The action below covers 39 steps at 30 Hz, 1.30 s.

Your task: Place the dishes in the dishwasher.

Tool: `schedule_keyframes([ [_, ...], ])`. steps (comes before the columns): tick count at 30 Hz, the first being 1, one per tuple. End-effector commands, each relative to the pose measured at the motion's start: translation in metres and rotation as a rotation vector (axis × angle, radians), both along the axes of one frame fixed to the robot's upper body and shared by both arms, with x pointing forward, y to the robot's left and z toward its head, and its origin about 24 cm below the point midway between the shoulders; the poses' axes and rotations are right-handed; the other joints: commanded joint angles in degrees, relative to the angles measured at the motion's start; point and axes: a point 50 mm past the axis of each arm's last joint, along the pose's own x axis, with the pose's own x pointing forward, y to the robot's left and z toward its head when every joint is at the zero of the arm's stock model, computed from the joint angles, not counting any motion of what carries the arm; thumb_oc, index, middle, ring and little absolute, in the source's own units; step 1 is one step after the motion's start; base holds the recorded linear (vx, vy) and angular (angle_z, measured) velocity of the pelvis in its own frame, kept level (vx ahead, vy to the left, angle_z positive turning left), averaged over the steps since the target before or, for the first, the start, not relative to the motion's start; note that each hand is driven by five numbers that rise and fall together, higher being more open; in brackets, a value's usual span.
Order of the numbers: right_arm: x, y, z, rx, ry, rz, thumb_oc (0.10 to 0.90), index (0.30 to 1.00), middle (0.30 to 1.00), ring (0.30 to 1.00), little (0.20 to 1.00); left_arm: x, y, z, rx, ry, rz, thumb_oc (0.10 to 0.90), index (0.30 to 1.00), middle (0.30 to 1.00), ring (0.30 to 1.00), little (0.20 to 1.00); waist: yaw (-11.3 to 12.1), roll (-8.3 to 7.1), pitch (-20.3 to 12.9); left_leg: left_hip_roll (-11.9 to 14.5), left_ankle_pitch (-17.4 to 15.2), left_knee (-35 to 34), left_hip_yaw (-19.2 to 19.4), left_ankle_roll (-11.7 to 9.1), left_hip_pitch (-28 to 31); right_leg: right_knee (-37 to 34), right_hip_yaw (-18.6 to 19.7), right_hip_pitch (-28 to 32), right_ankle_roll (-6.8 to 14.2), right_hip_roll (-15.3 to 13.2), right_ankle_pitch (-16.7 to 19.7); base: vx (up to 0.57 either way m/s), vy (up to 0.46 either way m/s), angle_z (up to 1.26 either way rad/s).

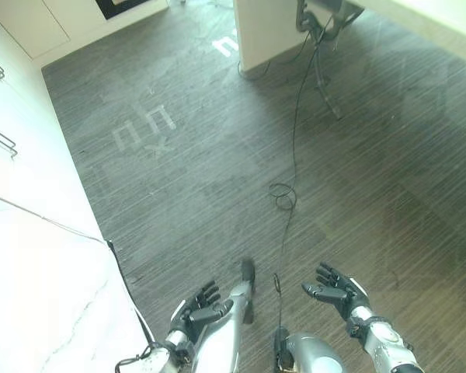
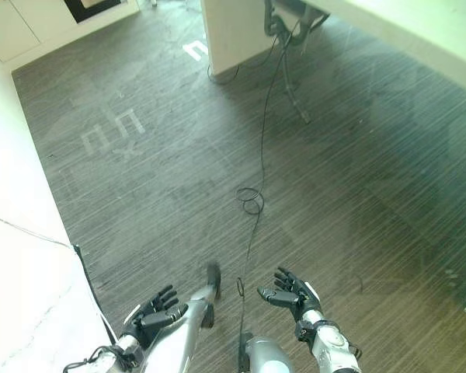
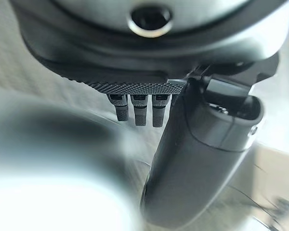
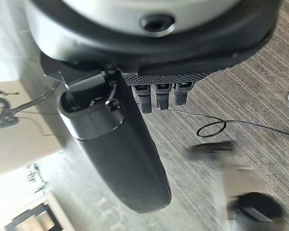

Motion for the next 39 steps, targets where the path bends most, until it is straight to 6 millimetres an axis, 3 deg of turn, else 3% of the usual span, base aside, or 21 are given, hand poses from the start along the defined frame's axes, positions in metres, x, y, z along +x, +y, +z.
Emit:
schedule_keyframes([
  [1, 0.013, -0.003, 0.021, -0.073, -0.159, 0.033, 0.8, 0.9, 0.9, 0.9, 0.9, 0.032, 0.011, 0.02, 0.122, -0.133, -0.084, 0.8, 0.9, 0.9, 0.9, 0.9, -0.4, -4.33, -9.8, -0.8, -2.9, 5.7, 3.0, 1.8, 13.5, -6.8, -3.1, 5.1, 1.3, -5.0, 2.1, 0.6, 0.431, -1.17],
  [2, 0.012, -0.003, 0.022, -0.084, -0.168, 0.033, 0.8, 0.9, 0.9, 0.9, 0.9, 0.034, 0.014, 0.021, 0.15, -0.136, -0.111, 0.8, 0.9, 0.9, 0.9, 0.9, -0.7, -4.52, -10.5, -1.8, -4.8, 5.7, 2.1, 3.6, 14.9, -6.8, -3.8, 6.9, 2.0, -5.4, 5.2, 0.57, 0.486, -1.23],
  [3, 0.013, -0.001, 0.024, -0.09, -0.18, 0.036, 0.8, 0.9, 0.9, 0.9, 0.9, 0.038, 0.015, 0.024, 0.165, -0.154, -0.137, 0.8, 0.9, 0.9, 0.9, 0.9, -1.5, -3.95, -10.8, -3.0, -6.7, 5.7, 1.0, 5.9, 16.7, 1.4, -4.9, 5.2, 4.1, -6.8, 12.1, 0.52, 0.541, -0.61],
  [4, 0.013, 0.002, 0.024, -0.113, -0.195, 0.048, 0.8, 0.9, 0.9, 0.9, 0.9, 0.044, 0.015, 0.027, 0.193, -0.165, -0.157, 0.8, 0.9, 0.9, 0.9, 0.9, -2.3, -3.72, -10.5, -5.0, -8.2, 5.7, 0.1, 8.4, 18.1, 17.0, -4.5, -1.1, 6.2, -8.6, 17.0, 0.38, 0.475, 0.01],
  [5, 0.013, 0.004, 0.023, -0.114, -0.194, 0.054, 0.8, 0.9, 0.9, 0.9, 0.9, 0.047, 0.016, 0.028, 0.2, -0.165, -0.155, 0.8, 0.9, 0.9, 0.9, 0.9, -2.5, -3.48, -10.3, -5.8, -8.8, 5.7, -0.3, 9.2, 18.9, 23.7, -4.8, -4.6, 6.5, -9.0, 18.6, 0.37, 0.36, 0.47],
  [7, 0.015, 0.007, 0.023, -0.133, -0.207, 0.071, 0.8, 0.9, 0.9, 0.9, 0.9, 0.051, 0.016, 0.031, 0.198, -0.185, -0.156, 0.8, 0.9, 0.9, 0.9, 0.9, -3.3, -2.8, -9.5, -6.1, -10.9, 5.7, -0.3, 9.3, 22.3, 21.0, -6.1, -9.0, 5.4, -7.7, 14.4, 0.34, 0.105, 0.12],
  [8, 0.017, 0.005, 0.026, -0.137, -0.219, 0.059, 0.8, 0.9, 0.9, 0.9, 0.9, 0.055, 0.017, 0.034, 0.214, -0.196, -0.175, 0.8, 0.9, 0.9, 0.9, 0.9, -4.1, -1.76, -9.0, -4.9, -10.5, 5.7, -0.4, 8.8, 22.5, 12.3, -7.5, -11.3, 4.2, -6.0, 13.7, 0.31, -0.122, 0.0],
  [9, 0.019, 0.001, 0.029, -0.133, -0.221, 0.058, 0.8, 0.9, 0.9, 0.9, 0.9, 0.057, 0.019, 0.035, 0.226, -0.195, -0.176, 0.8, 0.9, 0.9, 0.9, 0.9, -4.7, -1.65, -8.5, -4.3, -11.7, 5.7, -0.5, 8.3, 23.8, 1.1, -8.4, -12.9, 4.5, -5.9, 15.2, 0.44, -0.174, 0.33],
  [11, 0.017, -0.003, 0.028, -0.143, -0.213, 0.083, 0.8, 0.9, 0.9, 0.9, 0.9, 0.051, 0.019, 0.031, 0.221, -0.181, -0.164, 0.8, 0.9, 0.9, 0.9, 0.9, -5.8, -1.42, -8.2, -4.4, -15.7, 5.7, -1.0, 8.2, 27.6, -5.6, -6.9, -17.2, 7.1, -6.5, 19.4, 0.61, -0.208, 0.96],
  [14, 0.016, -0.005, 0.027, -0.16, -0.191, 0.088, 0.8, 0.9, 0.9, 0.9, 0.9, 0.041, 0.012, 0.025, 0.193, -0.157, -0.153, 0.8, 0.9, 0.9, 0.9, 0.9, -6.6, -1.67, -9.4, -4.3, -14.7, 5.7, -1.9, 7.1, 30.7, -5.7, -3.4, -14.0, 3.5, -4.7, 14.8, 0.74, -0.363, -0.35],
  [16, 0.017, -0.008, 0.03, -0.18, -0.193, 0.099, 0.8, 0.9, 0.9, 0.9, 0.9, 0.041, 0.008, 0.024, 0.179, -0.156, -0.158, 0.8, 0.9, 0.9, 0.9, 0.9, -6.1, -2.87, -10.0, -4.5, -10.0, 5.7, -1.0, 5.2, 34.1, -6.8, -1.8, -10.8, 1.9, -4.8, 12.1, 0.52, -0.265, 0.25],
  [17, 0.018, -0.01, 0.032, -0.187, -0.2, 0.1, 0.8, 0.9, 0.9, 0.9, 0.9, 0.042, 0.006, 0.025, 0.175, -0.162, -0.164, 0.8, 0.9, 0.9, 0.9, 0.9, -5.8, -3.51, -9.9, -4.4, -7.3, 10.5, -0.5, 4.3, 32.5, -6.8, -1.2, -9.6, 1.2, -5.0, 11.2, 0.32, -0.224, 0.0],
  [20, 0.018, -0.016, 0.036, -0.218, -0.216, 0.101, 0.8, 0.9, 0.9, 0.9, 0.9, 0.042, 0.003, 0.025, 0.169, -0.16, -0.192, 0.8, 0.9, 0.9, 0.9, 0.9, -5.1, -4.04, -9.0, -2.7, -4.0, 27.3, 2.4, 2.1, 23.1, -6.8, -2.0, -5.9, -0.6, -5.1, 9.3, 0.27, -0.193, -0.2],
  [21, 0.018, -0.017, 0.037, -0.217, -0.216, 0.098, 0.8, 0.9, 0.9, 0.9, 0.9, 0.042, 0.003, 0.024, 0.17, -0.157, -0.196, 0.8, 0.9, 0.9, 0.9, 0.9, -5.1, -4.08, -9.0, -2.5, -4.0, 27.6, 2.7, 2.1, 22.6, -6.8, -2.1, -5.7, -0.8, -5.1, 9.1, 0.25, -0.127, 0.03],
  [23, 0.018, -0.018, 0.037, -0.218, -0.222, 0.085, 0.8, 0.9, 0.9, 0.9, 0.9, 0.041, 0.002, 0.022, 0.173, -0.142, -0.216, 0.8, 0.9, 0.9, 0.9, 0.9, -4.6, -4.49, -8.7, -2.6, -5.3, 22.2, 3.1, 3.0, 21.8, -6.8, -2.3, -4.5, -0.8, -5.5, 8.5, 0.29, -0.03, 0.12],
  [25, 0.019, -0.017, 0.036, -0.213, -0.228, 0.07, 0.8, 0.9, 0.9, 0.9, 0.9, 0.036, 0.002, 0.019, 0.182, -0.128, -0.233, 0.8, 0.9, 0.9, 0.9, 0.9, -3.7, -5.09, -8.6, -1.7, -3.7, 5.9, 2.3, 2.2, 23.6, -6.8, -2.3, -3.0, -0.1, -5.9, 7.0, 0.4, 0.063, -0.01],
  [27, 0.018, -0.016, 0.035, -0.211, -0.221, 0.06, 0.8, 0.9, 0.9, 0.9, 0.9, 0.032, 0.003, 0.017, 0.184, -0.117, -0.241, 0.8, 0.9, 0.9, 0.9, 0.9, -3.2, -3.85, -8.6, -0.1, -3.7, 5.7, -0.6, 0.5, 18.3, -6.8, -2.4, -2.3, 0.2, -4.4, 6.2, 0.32, 0.138, 0.01],
  [29, 0.015, -0.017, 0.033, -0.212, -0.212, 0.061, 0.8, 0.9, 0.9, 0.9, 0.9, 0.023, 0.004, 0.013, 0.188, -0.097, -0.255, 0.8, 0.9, 0.9, 0.9, 0.9, -1.5, -3.37, -8.9, 0.8, -0.6, 5.7, -4.8, -1.1, 11.7, -6.8, -0.9, -0.3, 0.7, -4.1, 4.6, 0.41, 0.235, -0.44],
  [34, 0.013, -0.015, 0.031, -0.204, -0.194, 0.067, 0.8, 0.9, 0.9, 0.9, 0.9, 0.016, 0.009, 0.01, 0.211, -0.07, -0.263, 0.8, 0.9, 0.9, 0.9, 0.9, -1.2, -3.35, -10.5, -0.8, -3.7, 5.7, -4.6, 1.7, 14.7, -6.8, -1.4, 1.5, 2.2, -6.3, 4.2, 0.36, 0.304, -0.79],
  [37, 0.008, -0.013, 0.027, -0.203, -0.179, 0.062, 0.8, 0.9, 0.9, 0.9, 0.9, 0.021, 0.015, 0.013, 0.227, -0.069, -0.265, 0.8, 0.9, 0.9, 0.9, 0.9, -2.6, -2.26, -10.9, -2.1, -6.9, 5.7, -5.2, 4.8, 18.3, -6.4, -2.8, 2.5, 2.8, -6.3, 9.4, 0.27, 0.308, -0.2],
  [39, 0.007, -0.011, 0.025, -0.193, -0.182, 0.049, 0.8, 0.9, 0.9, 0.9, 0.9, 0.023, 0.018, 0.013, 0.24, -0.07, -0.273, 0.8, 0.9, 0.9, 0.9, 0.9, -3.0, -2.31, -10.9, -3.5, -8.2, 5.7, -5.0, 6.6, 19.3, 1.2, -2.9, 0.3, 3.9, -7.0, 12.0, 0.14, 0.241, 0.05],
])
